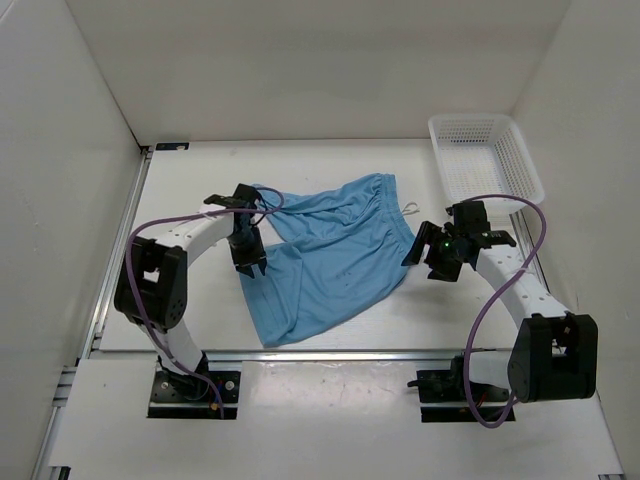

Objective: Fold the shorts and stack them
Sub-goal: Flatten the shorts out

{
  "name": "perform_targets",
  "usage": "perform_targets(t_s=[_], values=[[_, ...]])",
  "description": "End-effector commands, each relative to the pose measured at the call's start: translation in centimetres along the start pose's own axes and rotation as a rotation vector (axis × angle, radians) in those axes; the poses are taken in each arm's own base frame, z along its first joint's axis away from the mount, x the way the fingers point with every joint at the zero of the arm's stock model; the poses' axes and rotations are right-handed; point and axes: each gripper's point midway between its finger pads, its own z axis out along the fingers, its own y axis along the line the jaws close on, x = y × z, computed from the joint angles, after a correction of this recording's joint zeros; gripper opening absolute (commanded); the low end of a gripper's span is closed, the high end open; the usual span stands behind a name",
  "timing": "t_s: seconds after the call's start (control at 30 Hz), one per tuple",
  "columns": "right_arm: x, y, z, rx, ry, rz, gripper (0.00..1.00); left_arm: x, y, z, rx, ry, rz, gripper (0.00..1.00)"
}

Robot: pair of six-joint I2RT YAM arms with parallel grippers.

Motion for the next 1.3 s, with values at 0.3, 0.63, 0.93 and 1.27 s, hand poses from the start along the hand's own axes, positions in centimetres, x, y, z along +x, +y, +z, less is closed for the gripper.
perform_targets(t_s=[0.3,0.63,0.93,1.27], values=[[0.2,-0.1,-0.1,-0.006,0.022,-0.027,0.85,4.1,0.4,2.9,0.028,0.129,0.031,0.53],[-0.1,0.1,-0.2,-0.006,0.022,-0.027,0.85,3.6,-1.5,3.4,0.042,0.114,0.049,0.27],[0.4,-0.3,-0.1,0.007,0.027,-0.024,0.85,3.2,-1.1,1.7,0.025,0.071,0.052,0.10],[1.0,-0.9,0.2,0.019,0.031,-0.022,0.85,1.6,3.4,-1.6,0.001,-0.002,-0.053,0.10]])
